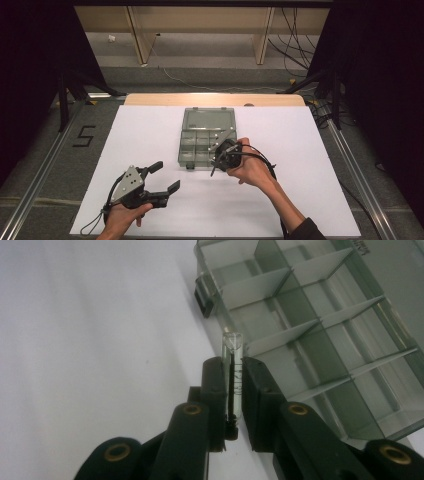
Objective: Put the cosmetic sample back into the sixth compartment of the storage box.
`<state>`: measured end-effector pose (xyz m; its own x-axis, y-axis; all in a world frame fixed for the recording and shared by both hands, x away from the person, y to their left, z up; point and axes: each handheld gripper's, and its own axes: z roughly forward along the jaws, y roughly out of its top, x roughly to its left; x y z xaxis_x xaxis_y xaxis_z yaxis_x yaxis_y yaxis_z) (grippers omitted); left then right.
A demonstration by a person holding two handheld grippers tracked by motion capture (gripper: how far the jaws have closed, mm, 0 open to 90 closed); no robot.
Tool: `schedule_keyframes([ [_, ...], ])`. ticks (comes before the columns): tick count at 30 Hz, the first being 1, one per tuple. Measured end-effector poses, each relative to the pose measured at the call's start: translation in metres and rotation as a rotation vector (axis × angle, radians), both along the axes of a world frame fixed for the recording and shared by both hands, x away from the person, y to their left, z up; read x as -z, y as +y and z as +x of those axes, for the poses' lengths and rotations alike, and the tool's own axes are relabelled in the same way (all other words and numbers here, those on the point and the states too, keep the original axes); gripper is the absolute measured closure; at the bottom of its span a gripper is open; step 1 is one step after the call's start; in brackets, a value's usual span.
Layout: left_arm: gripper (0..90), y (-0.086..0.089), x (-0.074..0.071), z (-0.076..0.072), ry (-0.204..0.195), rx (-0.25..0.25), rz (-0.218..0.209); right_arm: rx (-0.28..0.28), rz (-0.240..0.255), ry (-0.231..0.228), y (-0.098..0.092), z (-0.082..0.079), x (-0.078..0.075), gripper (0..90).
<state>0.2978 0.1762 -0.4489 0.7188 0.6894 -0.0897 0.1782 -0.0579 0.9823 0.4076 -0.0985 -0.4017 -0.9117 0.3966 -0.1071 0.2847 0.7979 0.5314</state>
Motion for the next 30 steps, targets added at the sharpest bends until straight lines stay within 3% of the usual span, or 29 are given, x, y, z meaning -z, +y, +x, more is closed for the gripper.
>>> schedule_keyframes([
  [2, 15.7, 0.0, 0.0, 0.0, 0.0, 0.0, 0.0, 0.036, 0.0, 0.002, 0.005, 0.004, -0.001, 81.0],
  [13, 15.7, -0.001, 0.0, -0.001, 0.014, 0.009, -0.01, 0.096, 0.025, 0.034, 0.019, 0.018, -0.005, 81.0],
  [22, 15.7, 0.0, 0.0, 0.0, -0.001, 0.005, 0.0, 0.167, 0.033, 0.057, 0.026, 0.029, -0.004, 81.0],
  [23, 15.8, -0.005, 0.001, -0.004, 0.065, 0.018, -0.07, 0.171, 0.034, 0.062, 0.027, 0.03, -0.004, 81.0],
  [30, 15.7, -0.004, 0.001, -0.002, 0.048, 0.028, -0.055, 0.192, 0.046, 0.087, 0.035, 0.037, 0.0, 80.9],
])
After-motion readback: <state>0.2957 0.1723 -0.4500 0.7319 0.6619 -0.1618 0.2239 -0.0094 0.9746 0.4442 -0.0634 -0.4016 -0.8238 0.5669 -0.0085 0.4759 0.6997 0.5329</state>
